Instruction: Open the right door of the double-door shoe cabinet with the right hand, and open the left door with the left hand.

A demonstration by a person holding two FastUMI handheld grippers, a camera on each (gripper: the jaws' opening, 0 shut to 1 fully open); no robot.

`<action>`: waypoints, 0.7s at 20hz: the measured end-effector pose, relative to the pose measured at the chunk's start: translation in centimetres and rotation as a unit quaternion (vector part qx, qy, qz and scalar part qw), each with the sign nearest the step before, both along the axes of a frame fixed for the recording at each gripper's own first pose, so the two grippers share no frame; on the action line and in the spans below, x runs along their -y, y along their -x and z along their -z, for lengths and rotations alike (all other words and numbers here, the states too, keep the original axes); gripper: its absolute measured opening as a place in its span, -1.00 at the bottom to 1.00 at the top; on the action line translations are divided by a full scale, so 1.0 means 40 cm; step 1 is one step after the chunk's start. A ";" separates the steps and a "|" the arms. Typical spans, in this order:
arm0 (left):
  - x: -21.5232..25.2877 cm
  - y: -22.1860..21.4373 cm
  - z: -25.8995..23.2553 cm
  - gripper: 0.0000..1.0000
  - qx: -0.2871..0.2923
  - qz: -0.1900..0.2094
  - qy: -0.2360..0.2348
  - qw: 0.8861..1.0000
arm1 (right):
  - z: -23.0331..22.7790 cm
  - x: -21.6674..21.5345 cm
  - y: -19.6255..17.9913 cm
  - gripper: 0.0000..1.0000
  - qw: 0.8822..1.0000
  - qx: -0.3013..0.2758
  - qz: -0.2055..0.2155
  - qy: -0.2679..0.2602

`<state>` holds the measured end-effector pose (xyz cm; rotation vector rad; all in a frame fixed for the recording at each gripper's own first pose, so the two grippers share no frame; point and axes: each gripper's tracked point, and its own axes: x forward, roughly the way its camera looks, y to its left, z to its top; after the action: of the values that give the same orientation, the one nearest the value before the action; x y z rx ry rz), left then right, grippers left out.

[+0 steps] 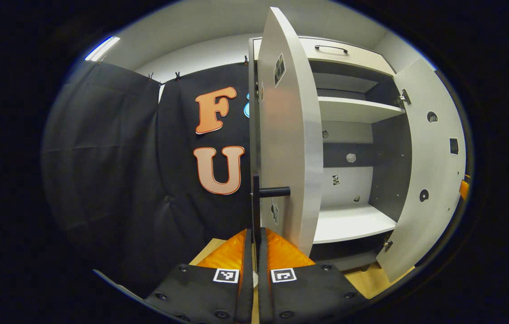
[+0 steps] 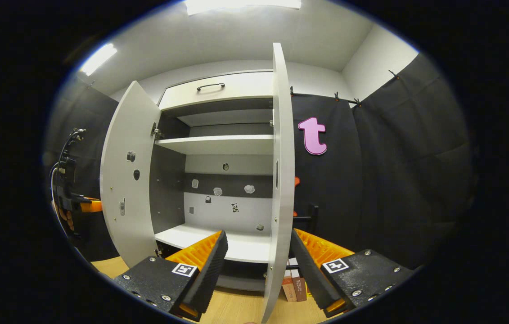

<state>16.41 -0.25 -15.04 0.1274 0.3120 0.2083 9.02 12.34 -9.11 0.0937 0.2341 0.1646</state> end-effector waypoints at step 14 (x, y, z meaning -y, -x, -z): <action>-0.055 0.011 -0.038 -0.84 0.040 -0.049 -0.027 0.998 | -0.049 -0.023 0.034 0.72 1.000 0.017 -0.017 0.009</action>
<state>15.97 1.94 -13.50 0.1571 0.2340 0.3179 7.64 13.26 -7.13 0.0693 0.2032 0.1968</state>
